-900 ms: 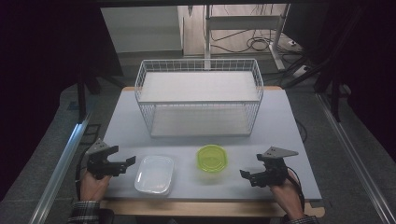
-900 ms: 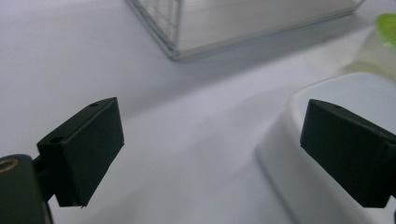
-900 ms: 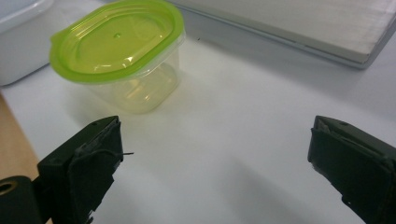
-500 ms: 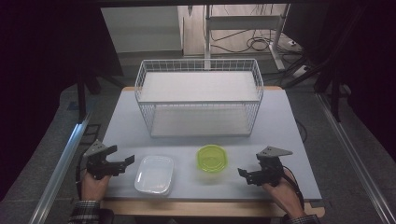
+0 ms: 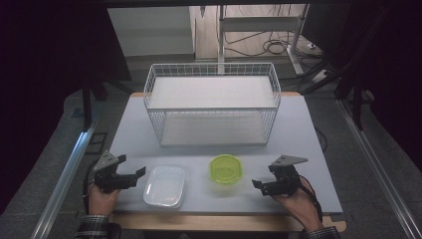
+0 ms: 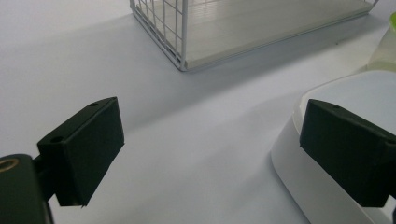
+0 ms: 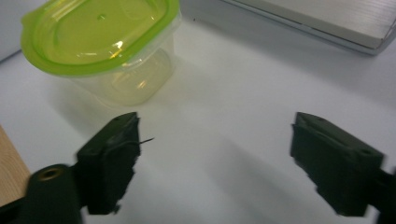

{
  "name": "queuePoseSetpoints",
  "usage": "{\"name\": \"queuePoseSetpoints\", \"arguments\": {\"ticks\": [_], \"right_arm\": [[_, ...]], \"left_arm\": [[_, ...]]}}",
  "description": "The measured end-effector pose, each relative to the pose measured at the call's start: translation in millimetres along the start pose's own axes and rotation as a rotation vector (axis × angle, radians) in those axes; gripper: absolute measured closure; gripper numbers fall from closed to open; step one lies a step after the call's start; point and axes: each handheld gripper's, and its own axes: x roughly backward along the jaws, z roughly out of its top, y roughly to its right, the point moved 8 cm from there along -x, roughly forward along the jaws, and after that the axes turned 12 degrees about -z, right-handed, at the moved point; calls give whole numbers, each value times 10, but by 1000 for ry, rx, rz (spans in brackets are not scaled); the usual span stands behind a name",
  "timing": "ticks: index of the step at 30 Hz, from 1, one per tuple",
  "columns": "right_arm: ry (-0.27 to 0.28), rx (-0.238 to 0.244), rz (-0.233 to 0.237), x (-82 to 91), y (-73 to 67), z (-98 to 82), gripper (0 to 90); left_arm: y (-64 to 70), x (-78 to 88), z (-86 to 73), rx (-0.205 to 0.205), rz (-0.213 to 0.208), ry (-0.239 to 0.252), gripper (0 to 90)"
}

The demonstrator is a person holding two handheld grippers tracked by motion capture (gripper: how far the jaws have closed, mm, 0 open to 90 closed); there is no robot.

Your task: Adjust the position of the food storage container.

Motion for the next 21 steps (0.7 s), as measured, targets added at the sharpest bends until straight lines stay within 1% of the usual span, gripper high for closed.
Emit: {"name": "queuePoseSetpoints", "arguments": {"ticks": [3,6,8,10,12,16,18,20,21], "right_arm": [[17,2,-1,25,-8,54,265],[26,6,0,52,-27,126,362],[23,7,21,67,-61,163,423],[12,21,36,80,-102,202,497],[9,32,52,90,-139,247,542],[4,62,63,101,-184,323,649],[2,82,65,96,-211,361,717],[11,112,67,87,-245,410,821],[12,121,70,82,-261,431,854]], "left_arm": [[-11,-2,-5,-5,10,-1,59],[-13,6,1,-14,19,5,58],[-15,5,1,-20,25,5,57],[-17,-1,-5,-23,27,0,57],[-18,-9,-11,-27,30,-3,57],[-8,-21,-12,-47,39,-10,57],[-7,-23,-11,-53,43,-9,56],[-8,-24,-12,-56,46,-11,56],[-8,-24,-12,-56,47,-11,55]]}}
